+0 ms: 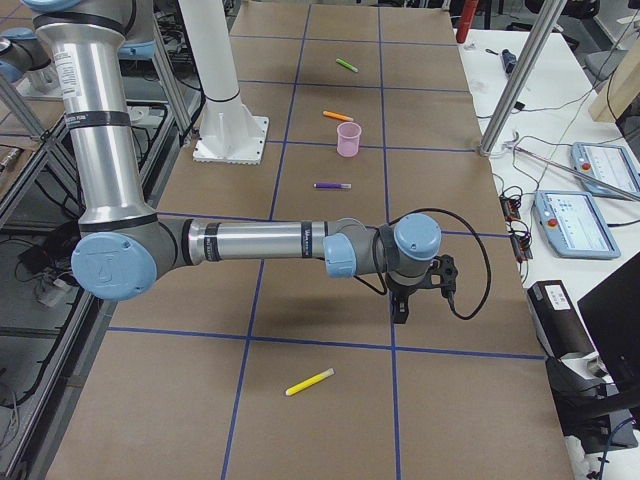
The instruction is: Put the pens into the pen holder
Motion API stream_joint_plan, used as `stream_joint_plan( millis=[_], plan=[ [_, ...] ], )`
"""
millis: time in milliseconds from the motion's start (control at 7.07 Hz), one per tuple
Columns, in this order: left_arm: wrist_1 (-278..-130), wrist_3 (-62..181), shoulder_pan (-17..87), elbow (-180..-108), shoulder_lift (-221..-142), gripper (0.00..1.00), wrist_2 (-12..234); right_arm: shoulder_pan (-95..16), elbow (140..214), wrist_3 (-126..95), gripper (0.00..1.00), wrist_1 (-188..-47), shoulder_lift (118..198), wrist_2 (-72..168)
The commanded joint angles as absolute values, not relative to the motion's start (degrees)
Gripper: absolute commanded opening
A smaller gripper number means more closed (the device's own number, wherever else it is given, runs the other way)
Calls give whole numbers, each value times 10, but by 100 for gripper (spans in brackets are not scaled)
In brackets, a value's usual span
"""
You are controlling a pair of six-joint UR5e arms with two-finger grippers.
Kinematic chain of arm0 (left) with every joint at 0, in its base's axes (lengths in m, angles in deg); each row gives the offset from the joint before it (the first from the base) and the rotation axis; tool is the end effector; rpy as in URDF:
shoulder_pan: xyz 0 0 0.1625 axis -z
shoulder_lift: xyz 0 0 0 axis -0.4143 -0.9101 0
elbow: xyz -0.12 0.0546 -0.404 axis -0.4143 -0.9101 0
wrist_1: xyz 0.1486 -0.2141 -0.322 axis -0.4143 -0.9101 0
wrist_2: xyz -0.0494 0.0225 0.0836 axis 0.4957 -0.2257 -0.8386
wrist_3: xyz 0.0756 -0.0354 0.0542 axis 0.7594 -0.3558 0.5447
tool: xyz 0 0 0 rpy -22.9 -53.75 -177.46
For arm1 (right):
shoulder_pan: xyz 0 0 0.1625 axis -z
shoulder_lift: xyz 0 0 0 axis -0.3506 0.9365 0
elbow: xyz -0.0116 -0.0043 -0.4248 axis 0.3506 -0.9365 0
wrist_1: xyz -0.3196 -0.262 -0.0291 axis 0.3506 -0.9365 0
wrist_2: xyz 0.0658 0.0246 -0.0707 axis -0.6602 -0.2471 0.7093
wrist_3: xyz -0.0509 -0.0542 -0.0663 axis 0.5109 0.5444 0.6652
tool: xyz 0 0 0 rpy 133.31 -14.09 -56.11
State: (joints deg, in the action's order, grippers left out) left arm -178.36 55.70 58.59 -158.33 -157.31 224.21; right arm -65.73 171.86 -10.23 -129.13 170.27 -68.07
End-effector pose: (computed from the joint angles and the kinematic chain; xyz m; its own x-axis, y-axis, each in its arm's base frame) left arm -0.0070 -0.4666 0.5628 0.6905 -0.1052 -0.7156 0.1088 0.9932 -0.0410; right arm 0.0219 -0.5597 0.5958 0.6519 0.0544 0.7564 -0.0616 0.9979 -0.0187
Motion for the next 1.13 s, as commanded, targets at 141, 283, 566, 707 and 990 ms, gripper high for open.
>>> stream_joint_plan(
  millis=[141,283,566,707,990],
  plan=[
    [-1785,557,585,-1589,-1572,100,2242,-639,1747,-101,99,-1328,1708,-632],
    [-1802,557,585,-1604,-1565,100,2243,-639,1772,-102,99,-1326,1727,-628],
    [-1816,555,584,-1598,-1565,100,2245,-637,1802,-103,99,-1295,1766,-634],
    [-1824,556,579,-1592,-1566,100,2275,-635,1808,-104,99,-1242,1790,-641],
    [-1892,547,531,-1592,-1565,100,2290,-604,1806,-108,99,-1151,1825,-642]
  ],
)
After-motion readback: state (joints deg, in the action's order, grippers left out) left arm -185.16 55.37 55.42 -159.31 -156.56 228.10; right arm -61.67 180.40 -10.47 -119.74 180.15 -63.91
